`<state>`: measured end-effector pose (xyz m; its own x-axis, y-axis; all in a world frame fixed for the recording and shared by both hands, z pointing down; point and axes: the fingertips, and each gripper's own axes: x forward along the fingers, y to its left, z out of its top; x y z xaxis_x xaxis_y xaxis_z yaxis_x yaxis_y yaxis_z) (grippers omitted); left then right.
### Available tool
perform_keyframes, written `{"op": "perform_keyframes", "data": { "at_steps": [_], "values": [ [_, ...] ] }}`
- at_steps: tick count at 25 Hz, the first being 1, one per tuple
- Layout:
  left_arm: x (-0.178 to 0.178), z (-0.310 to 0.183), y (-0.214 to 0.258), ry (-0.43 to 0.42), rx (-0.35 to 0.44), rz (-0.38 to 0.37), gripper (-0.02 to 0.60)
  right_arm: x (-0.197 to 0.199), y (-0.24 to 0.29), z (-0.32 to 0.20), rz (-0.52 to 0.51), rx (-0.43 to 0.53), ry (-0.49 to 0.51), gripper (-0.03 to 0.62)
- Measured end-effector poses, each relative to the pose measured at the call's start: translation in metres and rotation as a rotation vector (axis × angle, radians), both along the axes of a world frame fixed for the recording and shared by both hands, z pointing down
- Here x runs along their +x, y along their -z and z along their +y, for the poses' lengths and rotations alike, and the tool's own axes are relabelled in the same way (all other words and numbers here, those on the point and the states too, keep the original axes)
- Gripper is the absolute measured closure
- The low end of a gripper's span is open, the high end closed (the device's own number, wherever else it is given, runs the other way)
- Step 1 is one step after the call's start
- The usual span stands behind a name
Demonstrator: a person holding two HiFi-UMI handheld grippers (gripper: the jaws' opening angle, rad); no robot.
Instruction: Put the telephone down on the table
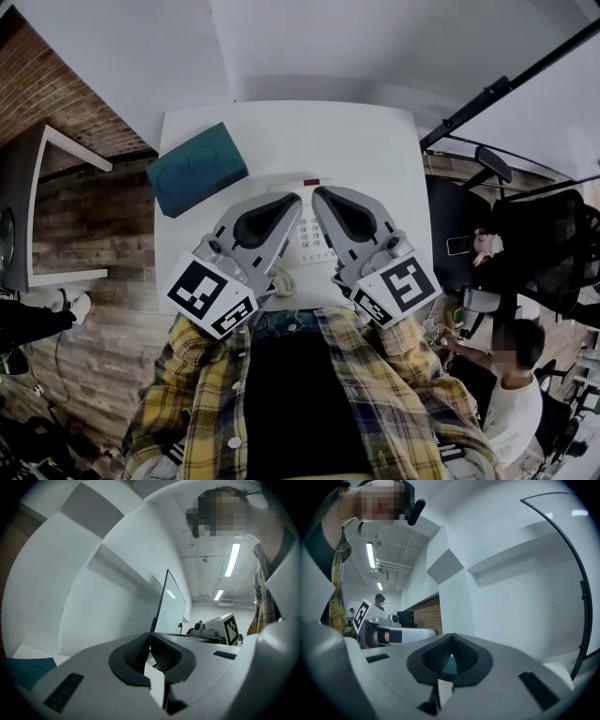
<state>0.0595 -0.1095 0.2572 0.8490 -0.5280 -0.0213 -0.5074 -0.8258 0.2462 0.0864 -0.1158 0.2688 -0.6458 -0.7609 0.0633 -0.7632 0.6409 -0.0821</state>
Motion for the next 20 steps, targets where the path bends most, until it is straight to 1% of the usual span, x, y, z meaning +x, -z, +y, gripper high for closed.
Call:
{"op": "perform_keyframes", "data": {
  "at_steps": [20],
  "values": [
    [0.0019,-0.0018,-0.0027,0.007,-0.002,-0.002,0.561,0.0024,-0.0054,-0.0021,0.023,-0.006,0.002,0.571]
  ]
}}
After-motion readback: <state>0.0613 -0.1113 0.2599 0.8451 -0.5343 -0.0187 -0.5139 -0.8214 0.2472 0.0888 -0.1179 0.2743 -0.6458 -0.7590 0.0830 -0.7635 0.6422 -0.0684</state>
